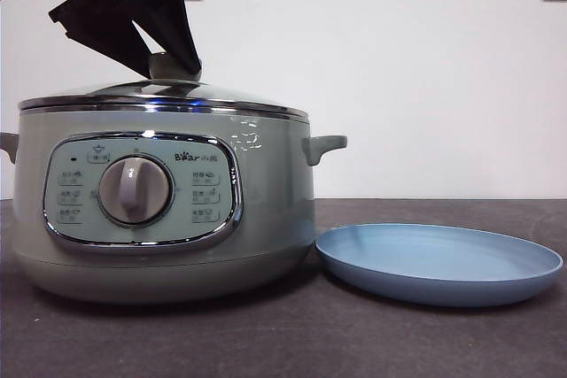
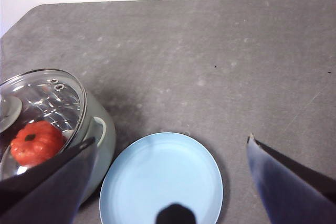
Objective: Take the pumpkin out from the steamer,put the pumpkin in the blue plate,close the lid
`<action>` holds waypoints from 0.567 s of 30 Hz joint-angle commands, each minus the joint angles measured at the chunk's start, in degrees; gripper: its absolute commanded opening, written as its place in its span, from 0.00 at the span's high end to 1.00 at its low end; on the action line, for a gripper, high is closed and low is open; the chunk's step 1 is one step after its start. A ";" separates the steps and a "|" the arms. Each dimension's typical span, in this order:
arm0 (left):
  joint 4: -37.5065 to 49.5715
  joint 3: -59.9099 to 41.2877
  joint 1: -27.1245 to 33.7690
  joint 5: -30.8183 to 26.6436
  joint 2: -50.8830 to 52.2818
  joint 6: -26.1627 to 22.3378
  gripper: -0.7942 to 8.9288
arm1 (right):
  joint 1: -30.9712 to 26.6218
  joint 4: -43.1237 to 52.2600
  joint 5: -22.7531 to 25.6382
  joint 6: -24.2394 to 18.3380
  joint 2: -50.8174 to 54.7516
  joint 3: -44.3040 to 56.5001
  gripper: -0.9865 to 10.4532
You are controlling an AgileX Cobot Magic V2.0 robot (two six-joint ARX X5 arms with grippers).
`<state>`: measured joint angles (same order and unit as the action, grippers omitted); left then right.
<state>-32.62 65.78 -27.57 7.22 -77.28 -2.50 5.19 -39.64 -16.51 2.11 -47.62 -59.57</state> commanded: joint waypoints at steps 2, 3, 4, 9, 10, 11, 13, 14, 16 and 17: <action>1.86 0.28 -0.24 0.28 0.15 -0.76 0.93 | 0.04 0.09 -0.07 -0.20 -0.02 -0.09 0.50; 2.36 0.31 -0.22 0.26 0.37 -0.74 0.93 | 0.04 0.11 -0.07 -0.20 -0.02 -0.09 0.50; 2.91 0.37 -0.22 0.26 0.57 -0.74 0.93 | 0.04 0.09 -0.07 -0.11 -0.02 -0.09 0.50; 2.75 2.69 -0.20 -0.46 3.43 -0.72 0.93 | 0.04 0.11 -0.07 0.59 -0.02 -0.09 0.50; 2.75 3.19 -0.20 -1.03 4.24 -0.72 0.93 | 0.04 0.11 -0.09 1.05 -0.02 -0.09 0.50; 2.75 3.87 -0.20 -1.53 5.38 -0.72 0.93 | 0.04 0.11 -0.15 1.09 -0.02 -0.09 0.50; 2.73 4.79 -0.20 -2.05 7.34 -0.72 0.93 | 0.22 0.15 -0.15 1.07 -0.15 -0.09 0.50; 2.71 5.20 -0.20 -2.47 8.41 -0.70 0.93 | 0.31 0.20 -0.39 1.07 -0.31 -0.09 0.50; 2.34 6.12 -0.22 -2.84 10.88 -0.72 0.93 | 0.68 0.57 -3.41 1.05 -0.87 -0.09 0.50; 1.86 6.58 -0.22 -2.86 12.20 -0.72 0.93 | 0.94 0.94 -5.73 1.07 -1.33 -0.09 0.50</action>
<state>-32.36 71.44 -27.57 4.14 -66.43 -2.57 5.78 -39.24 -20.51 2.63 -48.49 -59.57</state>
